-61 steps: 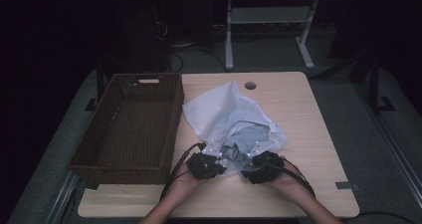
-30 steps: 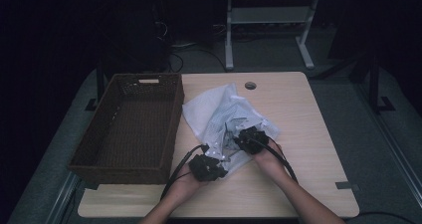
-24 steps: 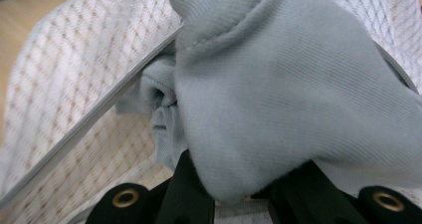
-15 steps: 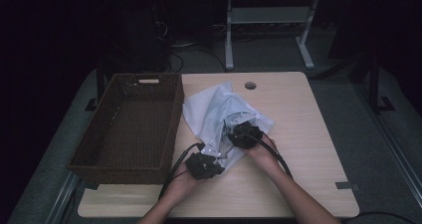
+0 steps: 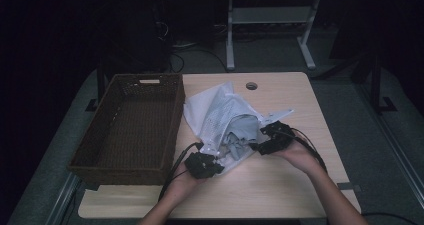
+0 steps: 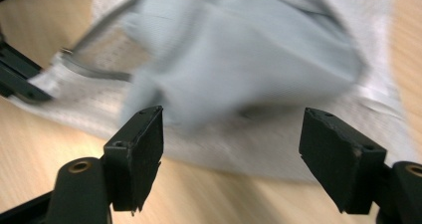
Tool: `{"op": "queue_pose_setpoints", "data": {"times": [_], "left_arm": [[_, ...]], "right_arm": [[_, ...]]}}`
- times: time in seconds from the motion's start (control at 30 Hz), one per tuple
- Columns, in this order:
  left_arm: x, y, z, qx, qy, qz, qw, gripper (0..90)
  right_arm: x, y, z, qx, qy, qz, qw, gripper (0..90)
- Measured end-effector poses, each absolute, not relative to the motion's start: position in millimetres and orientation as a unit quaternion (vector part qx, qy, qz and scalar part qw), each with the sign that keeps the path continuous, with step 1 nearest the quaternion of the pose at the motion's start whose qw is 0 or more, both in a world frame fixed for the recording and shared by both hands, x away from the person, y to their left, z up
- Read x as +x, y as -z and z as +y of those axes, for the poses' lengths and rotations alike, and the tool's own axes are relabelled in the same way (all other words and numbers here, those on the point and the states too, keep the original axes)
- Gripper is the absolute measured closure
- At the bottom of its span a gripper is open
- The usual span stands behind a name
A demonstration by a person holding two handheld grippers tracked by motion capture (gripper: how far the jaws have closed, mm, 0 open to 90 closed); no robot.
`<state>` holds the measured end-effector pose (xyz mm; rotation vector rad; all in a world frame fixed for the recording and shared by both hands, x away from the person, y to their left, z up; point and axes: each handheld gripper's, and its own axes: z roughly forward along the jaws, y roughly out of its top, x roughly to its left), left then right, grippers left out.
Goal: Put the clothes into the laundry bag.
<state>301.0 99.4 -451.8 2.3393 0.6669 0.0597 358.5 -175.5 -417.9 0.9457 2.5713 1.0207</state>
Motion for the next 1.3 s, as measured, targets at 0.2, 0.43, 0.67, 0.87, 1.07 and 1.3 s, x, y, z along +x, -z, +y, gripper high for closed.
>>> {"op": "queue_pose_setpoints", "data": {"times": [0.2,0.43,0.67,0.87,1.07,1.3], "left_arm": [[301.1,451.9,99.5,0.902,-0.023,0.257,0.347,88.4],[301.1,452.1,99.9,0.902,-0.021,0.259,0.345,88.4],[301.4,451.5,102.1,0.900,-0.026,0.263,0.348,88.4],[302.4,451.8,105.5,0.898,-0.029,0.274,0.344,88.2],[303.3,452.4,106.7,0.897,-0.030,0.281,0.341,86.7],[302.9,449.3,110.2,0.893,-0.039,0.291,0.340,81.3]], "right_arm": [[378.7,425.4,-218.2,0.367,-0.349,0.851,0.138,30.4],[407.6,450.5,-236.0,0.415,-0.366,0.825,0.115,43.7],[408.6,460.8,-232.2,0.412,-0.338,0.839,0.110,87.6],[381.6,454.0,-240.2,0.388,-0.312,0.859,0.116,88.5],[348.0,447.5,-244.5,0.369,-0.309,0.869,0.114,88.4],[297.5,445.5,-245.0,0.348,-0.312,0.880,0.087,88.4]]}}
